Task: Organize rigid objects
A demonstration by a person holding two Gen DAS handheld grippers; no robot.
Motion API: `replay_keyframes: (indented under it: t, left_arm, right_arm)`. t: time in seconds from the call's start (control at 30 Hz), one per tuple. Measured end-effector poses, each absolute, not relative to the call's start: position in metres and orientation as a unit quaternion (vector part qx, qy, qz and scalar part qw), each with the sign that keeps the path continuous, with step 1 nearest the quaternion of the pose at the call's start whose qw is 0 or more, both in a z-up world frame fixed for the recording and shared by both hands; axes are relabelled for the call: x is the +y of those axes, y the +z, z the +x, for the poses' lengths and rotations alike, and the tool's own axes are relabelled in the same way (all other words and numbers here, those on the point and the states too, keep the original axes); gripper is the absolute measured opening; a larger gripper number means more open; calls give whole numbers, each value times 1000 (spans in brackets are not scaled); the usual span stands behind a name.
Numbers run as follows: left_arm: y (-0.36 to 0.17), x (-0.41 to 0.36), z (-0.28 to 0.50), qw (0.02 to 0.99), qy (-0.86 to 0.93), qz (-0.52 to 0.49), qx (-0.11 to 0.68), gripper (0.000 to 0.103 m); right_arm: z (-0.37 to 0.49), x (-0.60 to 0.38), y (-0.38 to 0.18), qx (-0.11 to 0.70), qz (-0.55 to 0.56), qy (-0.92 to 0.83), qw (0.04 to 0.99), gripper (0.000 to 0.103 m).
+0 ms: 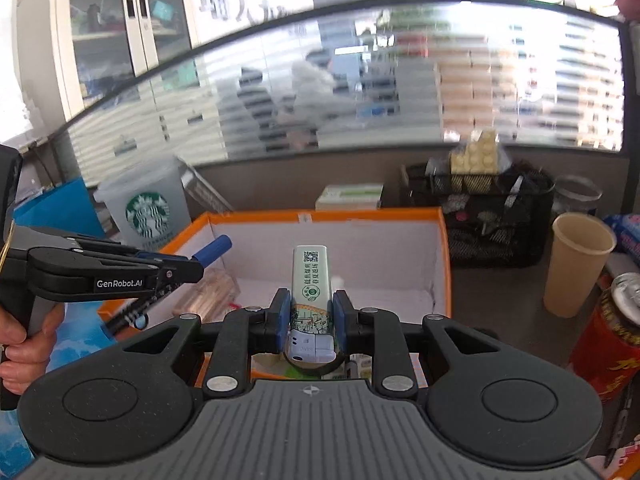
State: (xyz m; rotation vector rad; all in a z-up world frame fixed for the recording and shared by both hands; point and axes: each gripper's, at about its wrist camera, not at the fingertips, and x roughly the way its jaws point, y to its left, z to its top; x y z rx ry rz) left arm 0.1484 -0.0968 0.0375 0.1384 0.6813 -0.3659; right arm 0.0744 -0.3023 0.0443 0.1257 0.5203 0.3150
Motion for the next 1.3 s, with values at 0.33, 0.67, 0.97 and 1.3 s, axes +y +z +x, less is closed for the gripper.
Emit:
replay_keyframes:
  t: [0.33,0.67,0.97,1.3]
  left_arm:
    - [13,-99,179,899,-174,68,395,11]
    - [20,-90,167,911,-165,49,375,62]
    - [49,-77,129,939,-144,53,309,92]
    - [63,-60,83,954,-120,31,272,103]
  right_arm:
    - [122,-273,21,343,10,140,929,21]
    - [118,-274,24,333,28,143,932,38]
    - [74,-276,60,259,43,134,956,79]
    - [23,-262,81,200,55,100,973,103]
